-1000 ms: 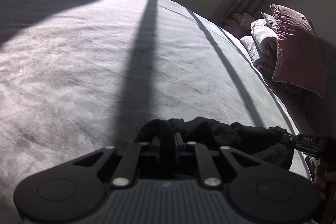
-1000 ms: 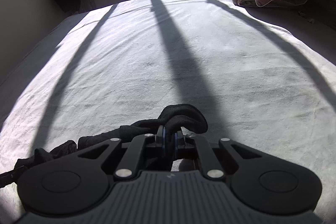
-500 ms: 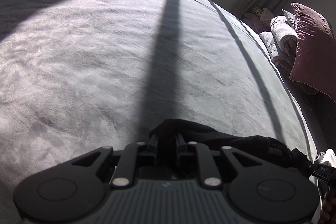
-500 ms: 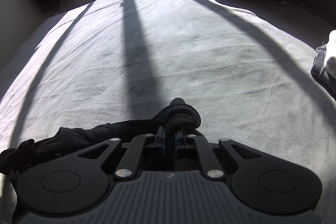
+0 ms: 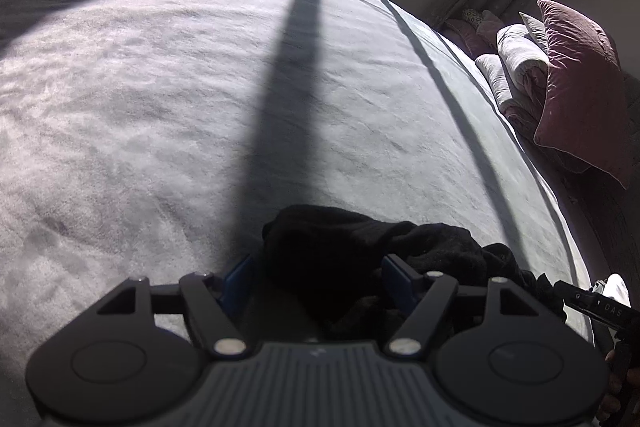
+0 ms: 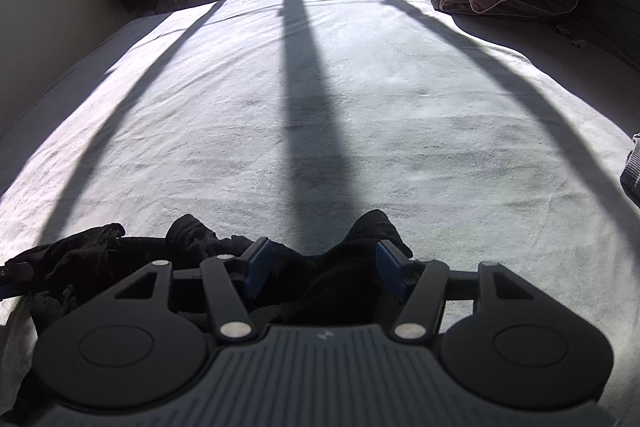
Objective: Fold clothes
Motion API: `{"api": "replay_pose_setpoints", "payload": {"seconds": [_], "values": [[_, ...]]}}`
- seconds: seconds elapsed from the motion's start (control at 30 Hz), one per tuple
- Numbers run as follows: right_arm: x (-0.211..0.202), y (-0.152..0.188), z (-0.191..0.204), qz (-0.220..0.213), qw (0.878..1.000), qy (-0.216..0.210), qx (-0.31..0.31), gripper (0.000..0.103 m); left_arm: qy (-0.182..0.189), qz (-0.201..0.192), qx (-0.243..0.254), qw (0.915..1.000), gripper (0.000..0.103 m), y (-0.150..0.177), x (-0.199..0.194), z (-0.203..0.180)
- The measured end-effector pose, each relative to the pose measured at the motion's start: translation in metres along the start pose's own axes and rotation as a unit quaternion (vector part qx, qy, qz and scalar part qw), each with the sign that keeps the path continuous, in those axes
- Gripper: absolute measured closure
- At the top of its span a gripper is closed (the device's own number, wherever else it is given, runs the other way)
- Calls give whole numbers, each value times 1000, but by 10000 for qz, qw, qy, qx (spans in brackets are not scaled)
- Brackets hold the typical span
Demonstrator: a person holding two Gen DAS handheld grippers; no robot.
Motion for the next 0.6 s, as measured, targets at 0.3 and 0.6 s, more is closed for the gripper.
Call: {"api": "replay_pose_setpoints", "payload": {"seconds": [0.3,0.6], "values": [[42,5,37,249,9980,-234,-538,41,-315,-261,418,9983,54,2,11,-5],[44,24,62,-89,9900,-307,-1373,93,-843,-677,770,9911,93,9,11,-23]]}}
Point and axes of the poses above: each gripper's, at about its wrist camera, not at the fingertips, and x roughly the way its jaws point, z to its left, y to its underside, the point moved 5 cm from there along x, roughly the way its jaws point, and after that the axes turned 3 degrees about -x, right-handed, at the moved point
